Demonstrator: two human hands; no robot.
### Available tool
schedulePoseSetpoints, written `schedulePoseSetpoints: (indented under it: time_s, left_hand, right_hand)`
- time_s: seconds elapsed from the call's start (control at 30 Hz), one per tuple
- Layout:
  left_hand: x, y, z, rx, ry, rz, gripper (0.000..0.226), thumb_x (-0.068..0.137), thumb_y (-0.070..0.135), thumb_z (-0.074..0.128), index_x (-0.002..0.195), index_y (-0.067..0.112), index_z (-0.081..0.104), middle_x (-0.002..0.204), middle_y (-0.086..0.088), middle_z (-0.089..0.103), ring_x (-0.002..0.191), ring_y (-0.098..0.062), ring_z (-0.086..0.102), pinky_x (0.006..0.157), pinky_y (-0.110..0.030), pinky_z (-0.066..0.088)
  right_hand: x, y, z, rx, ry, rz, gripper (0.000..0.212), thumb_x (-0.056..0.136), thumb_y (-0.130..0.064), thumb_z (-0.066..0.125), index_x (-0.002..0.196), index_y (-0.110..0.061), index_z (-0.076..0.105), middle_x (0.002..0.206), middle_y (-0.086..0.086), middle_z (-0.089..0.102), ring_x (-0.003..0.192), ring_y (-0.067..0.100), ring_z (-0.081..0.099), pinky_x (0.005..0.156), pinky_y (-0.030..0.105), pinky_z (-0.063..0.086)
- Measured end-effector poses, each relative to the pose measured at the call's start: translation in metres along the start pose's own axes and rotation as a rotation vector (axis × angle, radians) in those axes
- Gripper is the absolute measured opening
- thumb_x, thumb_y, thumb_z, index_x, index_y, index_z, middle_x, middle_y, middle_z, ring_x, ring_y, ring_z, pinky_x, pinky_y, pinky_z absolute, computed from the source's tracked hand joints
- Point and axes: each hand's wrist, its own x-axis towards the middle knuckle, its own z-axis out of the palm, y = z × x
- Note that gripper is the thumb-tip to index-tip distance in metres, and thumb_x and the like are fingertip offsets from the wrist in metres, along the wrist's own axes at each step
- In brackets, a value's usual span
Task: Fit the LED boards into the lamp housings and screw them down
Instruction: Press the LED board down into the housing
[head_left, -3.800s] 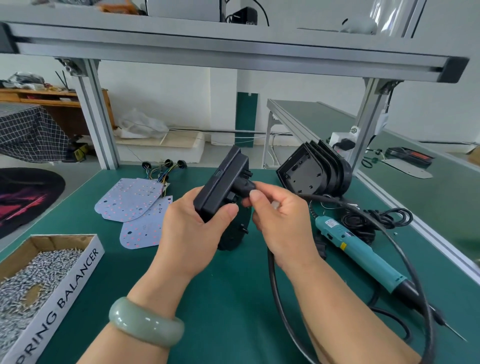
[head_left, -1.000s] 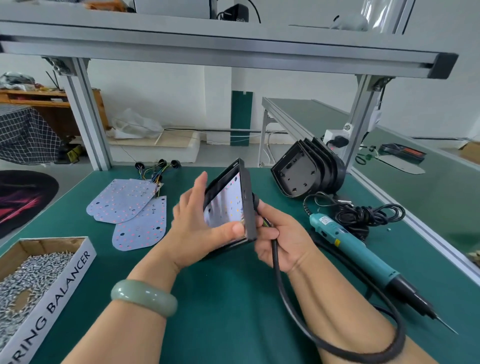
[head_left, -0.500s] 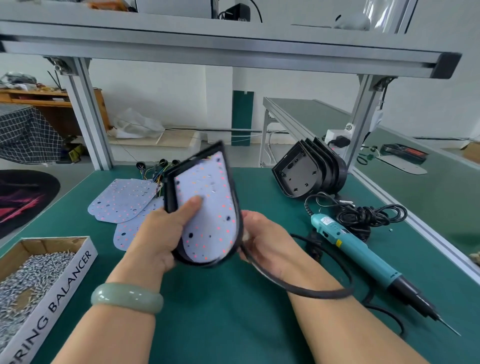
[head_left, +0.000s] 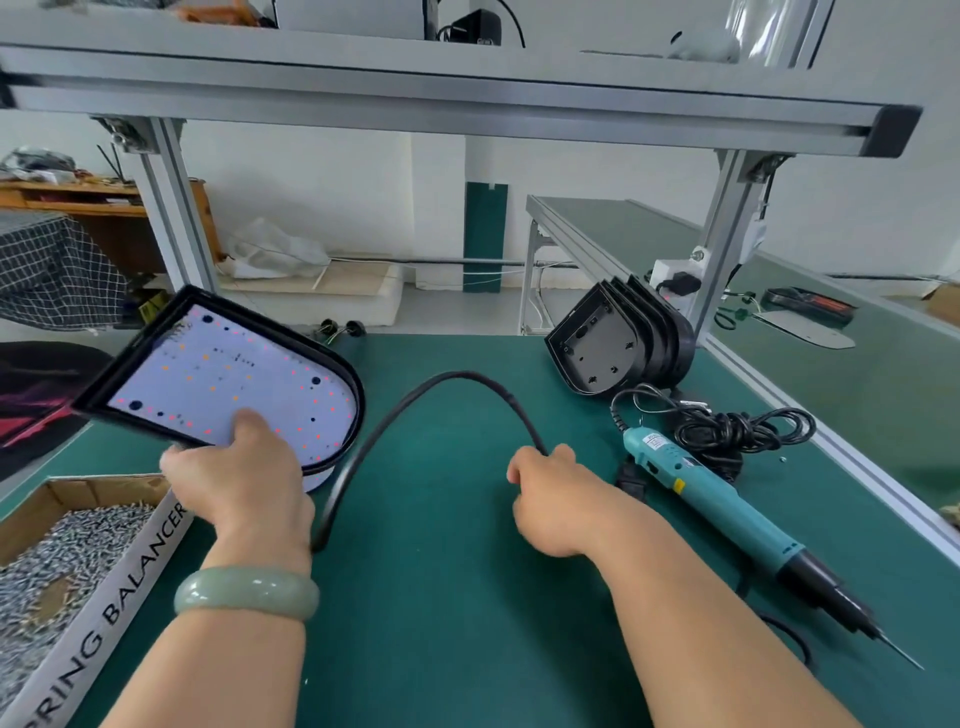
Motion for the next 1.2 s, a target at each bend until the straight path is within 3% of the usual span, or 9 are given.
schedulePoseSetpoints:
  time_s: [0.13, 0.27, 0.4, 0.5, 0.63, 0.7, 0.8, 1.0, 1.2]
  left_hand:
    - [-0.004, -0.004, 0.007, 0.02, -0.118, 0.144, 0.012, 0.08, 0.025, 0.06, 0.08, 0.028, 0.048, 0.078, 0.012, 0.057, 0.064, -0.012, 0.055, 0.062, -0.03, 0.051]
    - [-0.003, -0.002, 0.007, -0.124, -0.223, -0.104, 0.01, 0.076, 0.02, 0.064, 0.078, 0.021, 0.054, 0.07, 0.006, 0.057, 0.053, -0.012, 0.053, 0.052, -0.023, 0.047]
    - [-0.002, 0.005, 0.003, -0.426, -0.511, -0.402, 0.013, 0.087, 0.006, 0.059, 0.092, 0.007, 0.071, 0.085, 0.0, 0.074, 0.073, -0.012, 0.072, 0.069, -0.03, 0.058]
    - [-0.008, 0.004, -0.002, -0.29, -0.757, -0.43, 0.039, 0.094, 0.014, 0.053, 0.061, 0.008, 0.073, 0.064, 0.0, 0.072, 0.061, -0.011, 0.071, 0.052, -0.023, 0.055]
    - [-0.026, -0.009, 0.0, 0.205, -0.988, -0.24, 0.02, 0.087, 0.004, 0.058, 0.075, 0.004, 0.074, 0.079, -0.008, 0.075, 0.066, -0.02, 0.072, 0.052, -0.029, 0.057]
    - [-0.031, -0.015, 0.002, 0.323, -0.98, -0.211, 0.013, 0.087, 0.0, 0.059, 0.085, 0.005, 0.071, 0.078, -0.008, 0.075, 0.066, -0.022, 0.072, 0.055, -0.031, 0.059]
    - [-0.025, -0.014, -0.001, 0.406, -0.991, -0.222, 0.01, 0.088, 0.0, 0.059, 0.091, 0.002, 0.068, 0.08, -0.012, 0.075, 0.066, -0.025, 0.072, 0.059, -0.034, 0.059]
    - [-0.014, -0.007, -0.009, 0.415, -1.164, -0.301, 0.016, 0.073, 0.007, 0.065, 0.086, 0.003, 0.072, 0.087, -0.018, 0.074, 0.067, -0.029, 0.072, 0.052, -0.032, 0.056]
    - [-0.026, -0.014, -0.006, 0.807, -1.158, -0.183, 0.005, 0.081, -0.001, 0.067, 0.085, 0.001, 0.069, 0.083, -0.019, 0.074, 0.067, -0.03, 0.07, 0.067, -0.043, 0.059]
  right_hand:
    - [0.016, 0.016, -0.009, 0.515, -0.108, 0.071, 0.019, 0.095, -0.018, 0.039, 0.098, -0.012, 0.057, 0.089, 0.001, 0.057, 0.056, 0.017, 0.047, 0.049, 0.024, 0.033]
    - [0.024, 0.036, -0.022, 0.912, -0.311, 0.175, 0.027, 0.093, -0.037, 0.053, 0.094, -0.012, 0.063, 0.071, 0.002, 0.055, 0.033, 0.004, 0.031, 0.032, 0.015, 0.021]
    - [0.034, 0.048, -0.027, 1.088, -0.337, 0.272, 0.06, 0.093, -0.061, 0.043, 0.1, -0.005, 0.063, 0.058, 0.0, 0.049, 0.032, 0.001, 0.026, 0.029, 0.013, 0.019]
    - [0.036, 0.039, -0.025, 0.876, -0.28, 0.317, 0.046, 0.098, -0.049, 0.038, 0.096, -0.009, 0.06, 0.055, -0.002, 0.041, 0.034, 0.005, 0.025, 0.032, 0.015, 0.016]
    - [0.03, 0.01, -0.014, 0.161, -0.14, 0.019, 0.002, 0.094, -0.012, 0.049, 0.093, -0.01, 0.048, 0.069, 0.005, 0.05, 0.051, 0.017, 0.041, 0.045, 0.021, 0.035]
    - [0.028, 0.003, -0.003, 0.024, -0.067, -0.115, 0.038, 0.092, -0.013, 0.052, 0.122, -0.013, 0.028, 0.087, 0.011, 0.057, 0.066, 0.021, 0.05, 0.061, 0.03, 0.046]
    - [0.017, 0.013, -0.001, 0.082, 0.101, -0.086, 0.086, 0.095, -0.02, 0.049, 0.144, -0.024, -0.022, 0.085, 0.008, 0.061, 0.064, 0.019, 0.054, 0.057, 0.031, 0.044]
    - [-0.008, 0.041, -0.006, 0.163, -0.034, -0.288, 0.052, 0.093, -0.007, 0.044, 0.135, -0.037, 0.052, 0.101, -0.021, 0.065, 0.084, 0.0, 0.055, 0.076, 0.014, 0.041]
    - [-0.006, 0.052, -0.002, -0.25, 0.145, -0.276, 0.031, 0.091, -0.033, 0.061, 0.121, -0.041, 0.061, 0.101, -0.011, 0.057, 0.113, 0.018, 0.037, 0.092, 0.033, 0.028]
